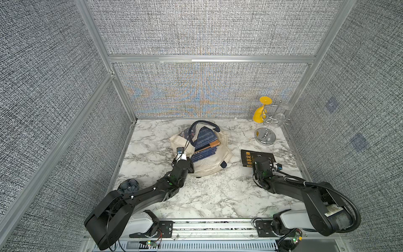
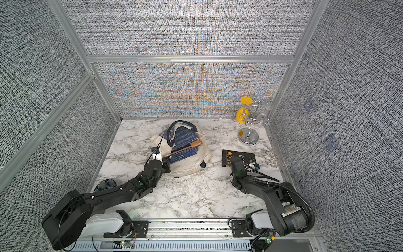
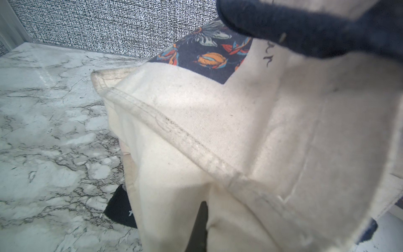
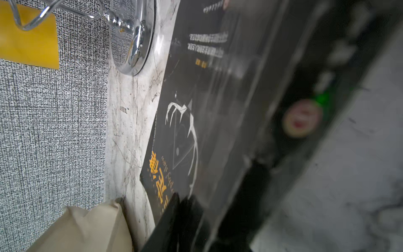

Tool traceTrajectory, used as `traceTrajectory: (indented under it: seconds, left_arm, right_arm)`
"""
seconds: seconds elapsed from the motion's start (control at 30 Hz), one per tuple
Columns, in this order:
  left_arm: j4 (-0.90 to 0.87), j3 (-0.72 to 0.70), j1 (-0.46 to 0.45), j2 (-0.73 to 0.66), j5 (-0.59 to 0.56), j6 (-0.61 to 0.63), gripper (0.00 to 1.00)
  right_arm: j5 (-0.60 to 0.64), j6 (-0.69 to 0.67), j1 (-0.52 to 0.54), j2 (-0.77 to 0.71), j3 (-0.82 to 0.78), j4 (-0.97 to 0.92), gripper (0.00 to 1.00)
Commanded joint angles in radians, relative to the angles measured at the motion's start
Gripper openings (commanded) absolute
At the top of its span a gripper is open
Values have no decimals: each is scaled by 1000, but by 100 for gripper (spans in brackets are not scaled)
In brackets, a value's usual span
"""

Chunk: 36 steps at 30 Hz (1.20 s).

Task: Take out the books from the canvas bag
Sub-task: Place the book at the center of the board.

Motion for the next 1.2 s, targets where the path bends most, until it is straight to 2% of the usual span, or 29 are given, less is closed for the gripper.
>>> traceTrajectory:
  seconds: [0.0,0.13,0.37,0.57,0.63,0.77,0.93,1.03,1.17]
  left_arm:
    - [21,8,1,6,-1,8,0]
    - [17,11,1,7,-4,8,0]
    - [17,13,1,13,-3,8,0]
    - [15,16,1,19,-2,9,0]
    - [11,18,1,18,-2,8,0]
    - [9,19,1,16,-3,11,0]
    - [0,21,2,12,-4,11,0]
    - [0,19,1,8,-2,11,0]
    - [1,24,1,15,6,9,0]
  right_arm:
    - [-56,-83,-36,2,18,-46,30]
    - [-127,-145,-78,12,47,-88,30]
    - [-222,-190,-140,90,78,-29,31]
    - [-235,-205,-145,121,111,-26,32]
    - [-230,-207,-145,112,114,-32,39]
    - [-287,-218,-149,85,141,-123,61]
    - [-334,-223,-148,-17,123,-252,83]
    - [-324,-262,-148,-111,136,-394,90]
    - [-284,-335,-148,-273,159,-549,94]
